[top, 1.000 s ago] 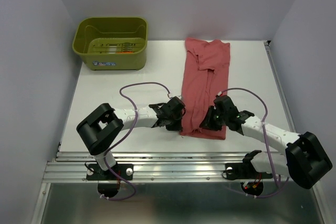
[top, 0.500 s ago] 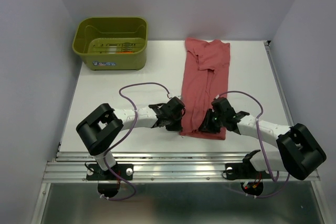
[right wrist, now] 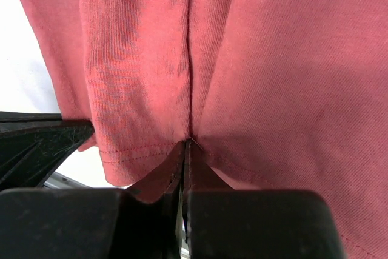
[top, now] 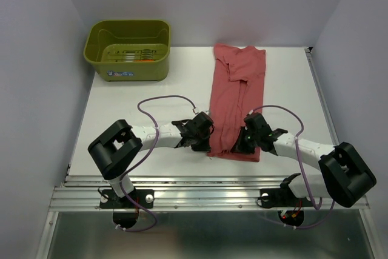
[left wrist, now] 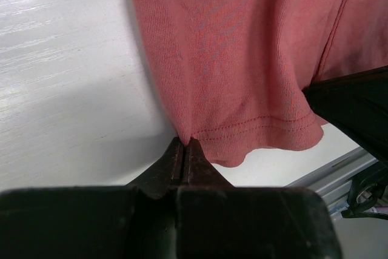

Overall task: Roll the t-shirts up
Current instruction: Roll the T-shirt to the center of the board.

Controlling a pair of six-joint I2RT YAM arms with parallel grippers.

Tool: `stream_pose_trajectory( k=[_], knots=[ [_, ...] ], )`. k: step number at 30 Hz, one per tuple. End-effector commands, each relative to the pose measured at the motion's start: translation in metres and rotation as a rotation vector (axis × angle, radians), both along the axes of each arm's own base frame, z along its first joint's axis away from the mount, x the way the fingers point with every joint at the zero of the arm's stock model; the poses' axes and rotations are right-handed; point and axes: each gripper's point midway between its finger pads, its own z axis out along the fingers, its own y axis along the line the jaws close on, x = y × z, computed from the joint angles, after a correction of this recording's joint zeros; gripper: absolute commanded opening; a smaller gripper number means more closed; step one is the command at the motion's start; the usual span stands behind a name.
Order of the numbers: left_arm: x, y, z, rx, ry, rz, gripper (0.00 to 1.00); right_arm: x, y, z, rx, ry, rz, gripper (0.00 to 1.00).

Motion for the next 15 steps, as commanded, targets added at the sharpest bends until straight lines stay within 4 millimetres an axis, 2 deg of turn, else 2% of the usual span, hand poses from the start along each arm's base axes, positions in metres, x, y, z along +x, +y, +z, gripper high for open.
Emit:
stream_pose_trajectory(
  k=[1, 8, 15],
  knots=[
    [-0.001, 0.005, 0.006, 0.004, -0.022, 0.003, 0.00, -0.007, -0.012, -0.005, -0.059, -0.003, 0.002, 0.01],
    [-0.001, 0.006, 0.004, 0.015, -0.021, 0.003, 0.00, 0.002, -0.010, 0.023, -0.030, -0.070, -0.014, 0.01],
    [-0.002, 0.006, 0.004, 0.018, -0.022, 0.000, 0.00, 0.001, -0.012, 0.033, -0.027, -0.085, -0.026, 0.01]
  ],
)
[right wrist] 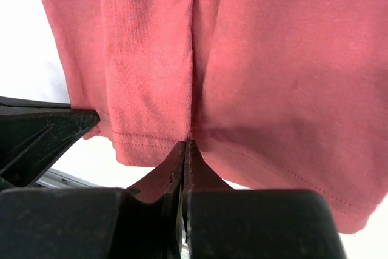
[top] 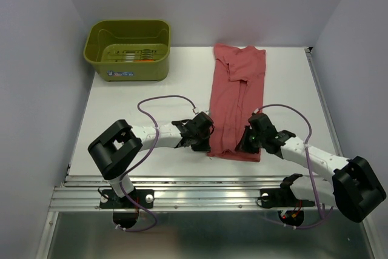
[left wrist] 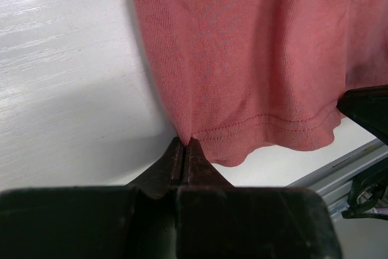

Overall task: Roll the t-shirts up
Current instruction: Roll the T-shirt to the center of the board.

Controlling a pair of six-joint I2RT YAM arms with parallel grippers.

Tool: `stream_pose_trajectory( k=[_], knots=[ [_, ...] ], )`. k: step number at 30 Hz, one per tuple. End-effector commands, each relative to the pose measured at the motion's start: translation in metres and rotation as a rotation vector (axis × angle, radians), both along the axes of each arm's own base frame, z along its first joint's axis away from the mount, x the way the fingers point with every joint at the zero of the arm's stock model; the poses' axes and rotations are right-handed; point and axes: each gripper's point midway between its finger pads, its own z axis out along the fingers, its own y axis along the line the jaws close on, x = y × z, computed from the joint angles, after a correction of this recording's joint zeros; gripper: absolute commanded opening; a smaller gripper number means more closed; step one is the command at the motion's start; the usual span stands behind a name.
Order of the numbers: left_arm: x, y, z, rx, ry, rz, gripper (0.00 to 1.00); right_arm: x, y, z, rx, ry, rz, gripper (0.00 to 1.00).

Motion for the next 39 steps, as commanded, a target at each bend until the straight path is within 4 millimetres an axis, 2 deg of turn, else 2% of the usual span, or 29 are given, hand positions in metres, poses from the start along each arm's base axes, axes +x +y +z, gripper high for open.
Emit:
stream_pose_trajectory(
  k=[1, 7, 10, 17, 22, 24, 26, 27, 29, 32, 34, 39],
  knots=[
    [-0.002, 0.006, 0.005, 0.016, -0.023, -0.001, 0.00, 0.003, -0.001, 0.013, -0.007, -0.034, -0.003, 0.01],
    [-0.001, 0.010, 0.007, 0.032, -0.029, -0.002, 0.00, -0.004, -0.001, 0.017, 0.013, -0.022, 0.002, 0.01],
    [-0.002, 0.012, 0.008, 0.037, -0.031, -0.004, 0.00, -0.011, -0.004, 0.011, 0.008, -0.003, 0.009, 0.01],
    [-0.005, 0.016, 0.007, 0.047, -0.027, -0.014, 0.00, -0.023, -0.015, -0.019, -0.041, 0.053, -0.006, 0.01],
    [-0.007, 0.020, 0.007, 0.055, -0.027, -0.018, 0.00, -0.024, -0.026, -0.016, -0.093, 0.054, -0.035, 0.01],
    [-0.008, 0.021, 0.007, 0.055, -0.027, -0.018, 0.00, -0.018, -0.036, -0.009, -0.134, 0.022, -0.085, 0.12],
    [-0.009, 0.021, 0.007, 0.054, -0.026, -0.021, 0.00, -0.017, -0.046, -0.001, -0.172, 0.011, -0.112, 0.20],
    [-0.010, 0.021, 0.008, 0.052, -0.026, -0.024, 0.00, -0.014, -0.052, 0.004, -0.188, -0.013, -0.146, 0.33],
    [-0.012, 0.024, 0.006, 0.054, -0.022, -0.025, 0.00, -0.014, -0.053, 0.008, -0.180, -0.016, -0.166, 0.40],
    [-0.014, 0.031, 0.006, 0.061, -0.025, -0.019, 0.00, -0.016, -0.057, 0.010, -0.180, -0.001, -0.222, 0.63],
    [-0.016, 0.034, 0.005, 0.065, -0.023, -0.014, 0.00, -0.017, -0.060, 0.010, -0.173, 0.002, -0.257, 0.67],
    [-0.017, 0.034, 0.007, 0.056, -0.026, -0.011, 0.00, -0.028, -0.066, -0.002, -0.181, 0.058, -0.310, 0.65]
  ],
)
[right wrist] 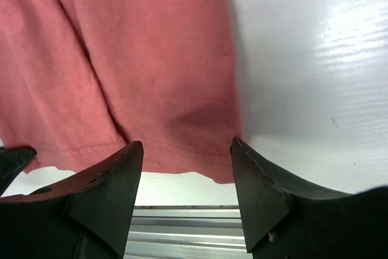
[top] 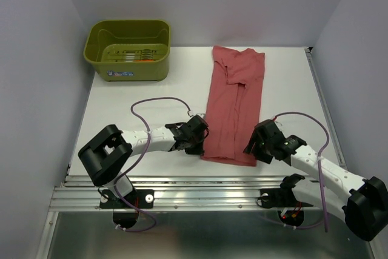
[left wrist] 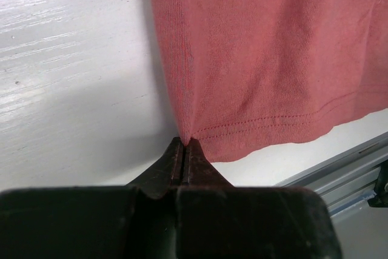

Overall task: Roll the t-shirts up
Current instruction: Roll the T-shirt to the center of the board.

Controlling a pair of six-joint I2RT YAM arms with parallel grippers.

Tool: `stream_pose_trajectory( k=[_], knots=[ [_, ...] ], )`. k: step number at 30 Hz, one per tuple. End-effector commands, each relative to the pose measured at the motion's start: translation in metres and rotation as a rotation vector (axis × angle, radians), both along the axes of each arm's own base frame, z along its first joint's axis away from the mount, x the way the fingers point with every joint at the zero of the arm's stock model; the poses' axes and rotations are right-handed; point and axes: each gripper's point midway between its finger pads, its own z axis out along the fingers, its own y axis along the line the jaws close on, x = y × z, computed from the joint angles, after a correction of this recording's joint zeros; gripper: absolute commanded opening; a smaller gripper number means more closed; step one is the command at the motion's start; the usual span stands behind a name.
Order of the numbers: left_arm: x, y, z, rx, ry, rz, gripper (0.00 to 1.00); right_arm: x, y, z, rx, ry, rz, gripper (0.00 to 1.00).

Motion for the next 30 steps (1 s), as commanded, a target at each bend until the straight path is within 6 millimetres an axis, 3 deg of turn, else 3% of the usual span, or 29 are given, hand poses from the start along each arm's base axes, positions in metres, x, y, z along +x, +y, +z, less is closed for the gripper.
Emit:
stream_pose_trajectory(
  k=[1, 14, 17, 19, 20, 22, 30],
  knots=[
    [-0.003, 0.006, 0.006, 0.005, -0.016, -0.001, 0.00, -0.008, -0.009, -0.006, -0.015, 0.038, -0.081, 0.65],
    [-0.005, 0.005, 0.004, -0.005, -0.010, 0.003, 0.00, -0.026, -0.016, -0.022, 0.004, 0.078, -0.130, 0.53],
    [-0.005, 0.005, 0.004, -0.004, -0.011, 0.004, 0.00, -0.025, -0.018, -0.022, -0.008, 0.075, -0.137, 0.44],
    [-0.005, 0.005, 0.003, -0.003, -0.008, 0.003, 0.00, -0.027, -0.019, -0.024, -0.013, 0.081, -0.137, 0.30],
    [-0.005, 0.006, 0.002, -0.001, -0.008, 0.005, 0.00, -0.027, -0.019, -0.024, -0.010, 0.078, -0.139, 0.15],
    [-0.006, 0.007, 0.002, 0.001, -0.005, 0.007, 0.00, -0.028, -0.022, -0.022, -0.018, 0.074, -0.153, 0.02],
    [-0.009, 0.015, 0.003, 0.004, -0.007, 0.021, 0.00, -0.026, -0.029, -0.016, -0.005, 0.038, -0.230, 0.01]
  ],
)
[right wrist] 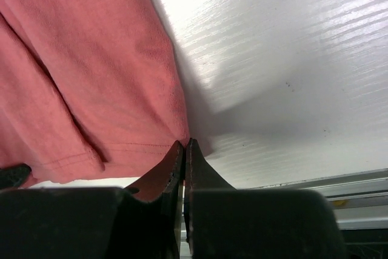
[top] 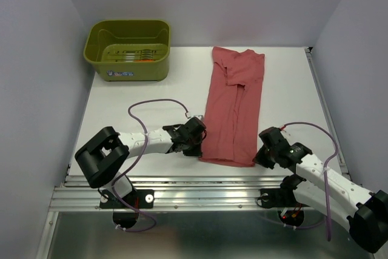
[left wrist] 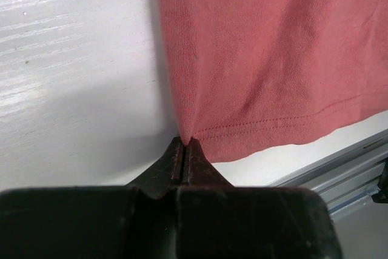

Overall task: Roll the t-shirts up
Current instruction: Roll the T-shirt to the center of the board.

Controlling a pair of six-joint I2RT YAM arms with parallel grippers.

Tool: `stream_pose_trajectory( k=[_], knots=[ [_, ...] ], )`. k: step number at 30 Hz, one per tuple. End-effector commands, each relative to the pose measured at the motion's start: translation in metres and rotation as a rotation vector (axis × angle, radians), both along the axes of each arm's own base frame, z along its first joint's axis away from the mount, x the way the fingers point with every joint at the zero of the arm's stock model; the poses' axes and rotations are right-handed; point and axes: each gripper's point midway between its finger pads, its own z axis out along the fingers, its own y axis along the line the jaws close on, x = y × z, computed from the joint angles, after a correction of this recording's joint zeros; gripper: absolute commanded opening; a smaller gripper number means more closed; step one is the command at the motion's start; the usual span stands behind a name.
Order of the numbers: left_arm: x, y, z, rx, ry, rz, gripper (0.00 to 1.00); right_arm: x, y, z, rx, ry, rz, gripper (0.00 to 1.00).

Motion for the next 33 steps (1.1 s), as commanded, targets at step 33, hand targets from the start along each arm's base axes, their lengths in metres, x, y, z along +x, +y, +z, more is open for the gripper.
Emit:
stream_pose_trajectory(
  k=[33],
  knots=[
    [0.084, -0.022, 0.061, -0.054, -0.109, 0.199, 0.00, 0.062, -0.018, 0.061, -0.188, -0.211, -0.077, 0.01]
  ],
)
